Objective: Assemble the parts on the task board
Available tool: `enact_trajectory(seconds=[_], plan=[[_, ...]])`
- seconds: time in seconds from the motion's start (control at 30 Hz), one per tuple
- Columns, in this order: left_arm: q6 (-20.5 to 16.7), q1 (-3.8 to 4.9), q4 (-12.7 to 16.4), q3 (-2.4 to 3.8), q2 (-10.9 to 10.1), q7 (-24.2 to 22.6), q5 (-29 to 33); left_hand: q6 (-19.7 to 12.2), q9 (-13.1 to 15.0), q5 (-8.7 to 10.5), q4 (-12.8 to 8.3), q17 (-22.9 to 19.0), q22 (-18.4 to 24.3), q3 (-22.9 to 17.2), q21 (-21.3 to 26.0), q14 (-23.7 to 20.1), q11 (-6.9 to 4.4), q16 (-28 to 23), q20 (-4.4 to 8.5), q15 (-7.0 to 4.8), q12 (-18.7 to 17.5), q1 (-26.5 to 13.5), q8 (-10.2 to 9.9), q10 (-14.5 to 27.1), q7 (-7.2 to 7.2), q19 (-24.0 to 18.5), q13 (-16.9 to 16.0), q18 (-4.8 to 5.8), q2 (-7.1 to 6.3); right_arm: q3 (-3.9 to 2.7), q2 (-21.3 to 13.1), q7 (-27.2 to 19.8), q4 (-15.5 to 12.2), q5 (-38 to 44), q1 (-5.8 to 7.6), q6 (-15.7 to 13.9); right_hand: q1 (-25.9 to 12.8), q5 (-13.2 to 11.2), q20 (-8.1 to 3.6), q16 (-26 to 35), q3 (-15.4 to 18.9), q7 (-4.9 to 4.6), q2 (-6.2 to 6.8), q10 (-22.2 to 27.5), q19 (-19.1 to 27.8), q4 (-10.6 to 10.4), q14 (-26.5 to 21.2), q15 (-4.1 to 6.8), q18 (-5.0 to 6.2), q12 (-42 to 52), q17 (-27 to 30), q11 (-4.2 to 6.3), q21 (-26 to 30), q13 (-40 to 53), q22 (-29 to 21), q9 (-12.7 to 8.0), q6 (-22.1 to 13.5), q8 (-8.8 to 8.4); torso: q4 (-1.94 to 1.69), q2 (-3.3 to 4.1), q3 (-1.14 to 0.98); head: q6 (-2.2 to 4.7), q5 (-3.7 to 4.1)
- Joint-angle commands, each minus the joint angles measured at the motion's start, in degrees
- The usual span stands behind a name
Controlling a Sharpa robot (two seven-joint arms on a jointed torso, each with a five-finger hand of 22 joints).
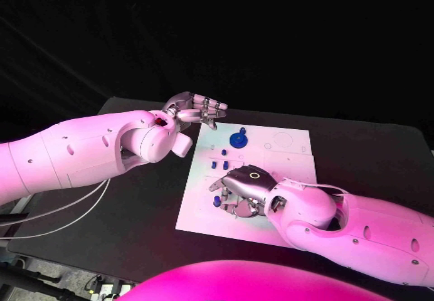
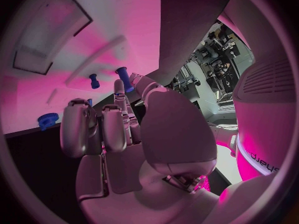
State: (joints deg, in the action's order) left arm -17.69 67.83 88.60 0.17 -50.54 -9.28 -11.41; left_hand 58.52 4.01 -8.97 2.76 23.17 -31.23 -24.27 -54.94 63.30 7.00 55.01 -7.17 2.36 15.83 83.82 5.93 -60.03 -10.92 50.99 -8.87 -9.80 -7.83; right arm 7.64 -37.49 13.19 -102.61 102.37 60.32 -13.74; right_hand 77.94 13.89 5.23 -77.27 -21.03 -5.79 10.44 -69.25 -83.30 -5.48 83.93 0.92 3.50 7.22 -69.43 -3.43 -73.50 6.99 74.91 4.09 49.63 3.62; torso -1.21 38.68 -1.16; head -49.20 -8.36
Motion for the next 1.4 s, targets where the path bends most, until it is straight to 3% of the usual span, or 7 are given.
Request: enact_trajectory(seconds=[0.03,0.27,0.4,0.43,0.53,0.8,1.4], plan=[[0.83,0.03,0.14,0.03,-0.06,-0.27,-0.31,-0.38,-0.06,0.11,-0.07,-0.05,0.06,0.34,0.35,-0.11,-0.05,-0.1,-0.45,0.07,0.21,-0.4,0.03,0.39,-0.02,0.12,-0.08,-0.71,0.0,-0.38,-2.01,0.86,-2.24,0.11,0.14,-4.14,-0.68,0.11,-0.31,0.41,0.72,0.01,0.08,-0.12,-0.05,-0.1,2.03,0.3,-0.12,-0.22,0.42,0.26,-0.2,0.14,9.73,-0.08,-0.52,-0.03,0.05,-0.05,0.04,0.2,0.31],[0.93,0.02,0.03,0.02,-0.12,-0.36,-0.31,-0.39,-0.05,0.11,-0.09,-0.06,0.07,0.34,0.36,-0.12,-0.06,-0.1,-0.45,0.07,0.23,-0.37,0.04,0.41,-0.01,0.11,-0.09,-0.72,0.0,-1.22,-11.55,-0.71,-6.77,-14.25,3.7,-8.47,-1.69,-0.47,-0.35,0.9,2.35,-2.3,-0.4,-5.49,0.19,-0.74,1.95,0.23,0.01,3.46,1.08,0.18,0.76,2.45,9.51,1.57,7.99,4.26,0.14,-0.26,0.14,1.27,2.76],[0.95,0.02,-0.02,0.02,-0.14,-0.37,-0.31,-0.39,-0.05,0.11,-0.09,-0.06,0.07,0.34,0.36,-0.12,-0.06,-0.1,-0.45,0.07,0.23,-0.37,0.04,0.41,-0.01,0.11,-0.09,-0.72,0.0,-1.29,-16.72,0.08,-7.65,-22.33,5.47,-7.61,-5.04,0.08,-0.92,0.01,6.02,-1.17,-0.39,-11.01,-0.57,-2.42,2.35,1.08,-0.31,11.27,-0.16,1.39,-0.87,8.08,10.12,2.17,10.08,6.1,0.31,-0.6,0.35,1.8,4.65],[0.95,0.02,-0.04,0.01,-0.15,-0.37,-0.31,-0.39,-0.05,0.11,-0.09,-0.06,0.07,0.34,0.36,-0.12,-0.06,-0.1,-0.45,0.07,0.23,-0.37,0.04,0.41,-0.01,0.11,-0.09,-0.72,0.0,-1.26,-18.57,0.63,-8.0,-24.14,5.89,-7.18,-5.49,2.0,-1.56,-0.65,8.14,0.1,-0.84,-10.18,-0.96,-2.77,2.63,2.22,-0.46,18.18,-0.97,2.46,-1.64,14.7,10.45,2.8,10.63,7.29,0.39,-0.69,0.38,1.9,5.17],[0.93,0.02,-0.1,0.0,-0.17,-0.37,-0.31,-0.39,-0.05,0.11,-0.09,-0.06,0.07,0.34,0.36,-0.12,-0.06,-0.1,-0.45,0.07,0.23,-0.37,0.04,0.41,-0.01,0.11,-0.09,-0.72,0.0,-1.0,-22.52,2.26,-8.97,-26.4,6.47,-6.23,-6.42,3.92,-1.83,-2.48,12.63,0.82,-2.19,-9.79,-1.94,-4.26,3.1,3.01,-1.05,45.07,-3.57,3.34,-3.92,42.24,11.38,4.83,11.18,10.19,0.57,-0.92,0.43,2.23,6.85],[0.96,0.01,-0.22,-0.09,-0.17,-0.38,-0.31,-0.39,-0.05,0.11,-0.09,-0.06,0.07,0.34,0.36,-0.12,-0.06,-0.1,-0.45,0.07,0.23,-0.37,0.04,0.41,-0.01,0.11,-0.09,-0.72,0.0,-0.06,-29.74,7.91,-11.78,-22.66,6.25,-4.44,-7.93,6.01,-2.28,-4.4,19.34,0.78,-3.34,-8.2,-2.91,-8.14,3.48,2.4,-1.41,58.58,-6.34,2.9,-6.29,57.31,12.32,8.22,9.74,13.85,0.88,-1.33,0.5,2.22,9.86],[0.98,0.0,-0.01,-0.23,-0.52,-0.41,-0.31,-0.39,-0.05,0.11,-0.09,-0.06,0.07,0.34,0.36,-0.12,-0.06,-0.1,-0.45,0.07,0.23,-0.37,0.04,0.41,-0.01,0.11,-0.09,-0.72,0.0,0.48,-28.94,14.33,-11.27,-15.56,1.53,-1.74,-9.22,9.58,-2.29,-5.24,24.73,0.89,-3.44,-8.33,-3.42,-11.18,3.66,2.44,-1.67,60.21,-7.53,2.95,-7.59,59.94,12.69,9.79,8.8,15.23,0.7,-1.27,0.52,2.06,11.15]])
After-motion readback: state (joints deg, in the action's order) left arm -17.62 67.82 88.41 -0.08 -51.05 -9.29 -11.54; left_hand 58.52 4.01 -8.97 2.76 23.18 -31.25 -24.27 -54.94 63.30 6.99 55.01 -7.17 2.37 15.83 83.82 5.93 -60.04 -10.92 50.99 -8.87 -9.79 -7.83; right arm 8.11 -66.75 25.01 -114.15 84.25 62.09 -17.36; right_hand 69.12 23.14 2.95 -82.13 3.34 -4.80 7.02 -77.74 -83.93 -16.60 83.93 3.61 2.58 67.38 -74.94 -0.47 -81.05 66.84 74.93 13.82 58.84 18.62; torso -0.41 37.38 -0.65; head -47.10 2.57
